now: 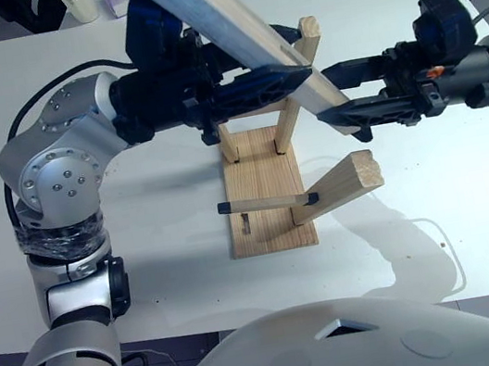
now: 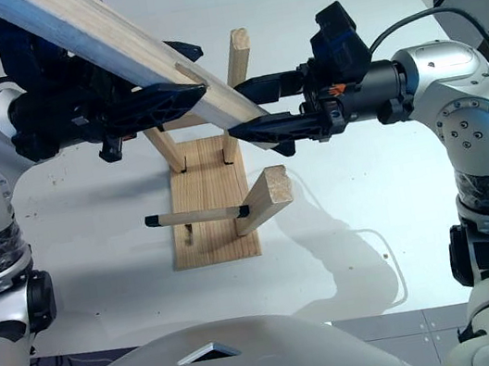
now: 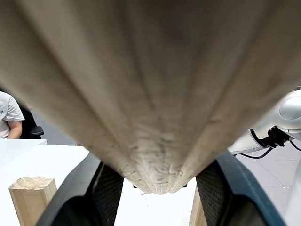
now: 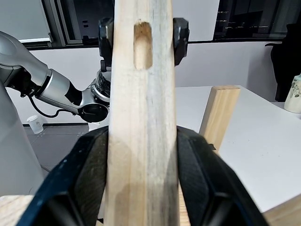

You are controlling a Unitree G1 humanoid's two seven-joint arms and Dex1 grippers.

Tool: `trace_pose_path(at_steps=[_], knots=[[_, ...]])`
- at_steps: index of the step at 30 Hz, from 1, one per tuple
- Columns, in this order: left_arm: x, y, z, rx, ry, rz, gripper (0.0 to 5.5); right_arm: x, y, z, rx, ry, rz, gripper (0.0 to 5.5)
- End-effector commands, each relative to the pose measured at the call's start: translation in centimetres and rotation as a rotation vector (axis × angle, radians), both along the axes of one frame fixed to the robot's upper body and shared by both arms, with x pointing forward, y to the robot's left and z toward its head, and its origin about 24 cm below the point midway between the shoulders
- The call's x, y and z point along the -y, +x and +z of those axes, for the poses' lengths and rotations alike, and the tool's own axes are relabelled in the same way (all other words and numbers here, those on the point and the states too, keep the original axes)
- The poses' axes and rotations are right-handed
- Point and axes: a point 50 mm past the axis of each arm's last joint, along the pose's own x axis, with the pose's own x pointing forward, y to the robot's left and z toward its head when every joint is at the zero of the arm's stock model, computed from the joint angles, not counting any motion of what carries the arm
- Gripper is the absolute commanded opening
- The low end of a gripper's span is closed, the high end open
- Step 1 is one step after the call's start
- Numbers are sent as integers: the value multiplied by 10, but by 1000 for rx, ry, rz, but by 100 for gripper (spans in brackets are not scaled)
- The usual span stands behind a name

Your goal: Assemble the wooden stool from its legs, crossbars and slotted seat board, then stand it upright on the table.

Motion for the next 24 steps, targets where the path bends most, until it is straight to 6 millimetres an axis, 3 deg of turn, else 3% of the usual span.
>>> trace_pose_path(at_steps=[1, 8, 14, 17, 24], knots=[[-6, 5, -4, 4, 53, 39, 203, 4, 2, 5, 45, -40, -15, 204], [-9, 7, -7, 12, 59, 64, 203, 5, 6, 5, 83, -73, -37, 204], [-10, 15, -2, 26, 11, 127, 203, 6, 12, 0, 112, -122, -85, 313], [-12, 19, 4, 42, -19, 158, 203, 11, 14, -5, 118, -157, -105, 315], [-38, -9, 31, 121, -4, 70, 203, 34, 6, 1, 136, -129, -209, 315]])
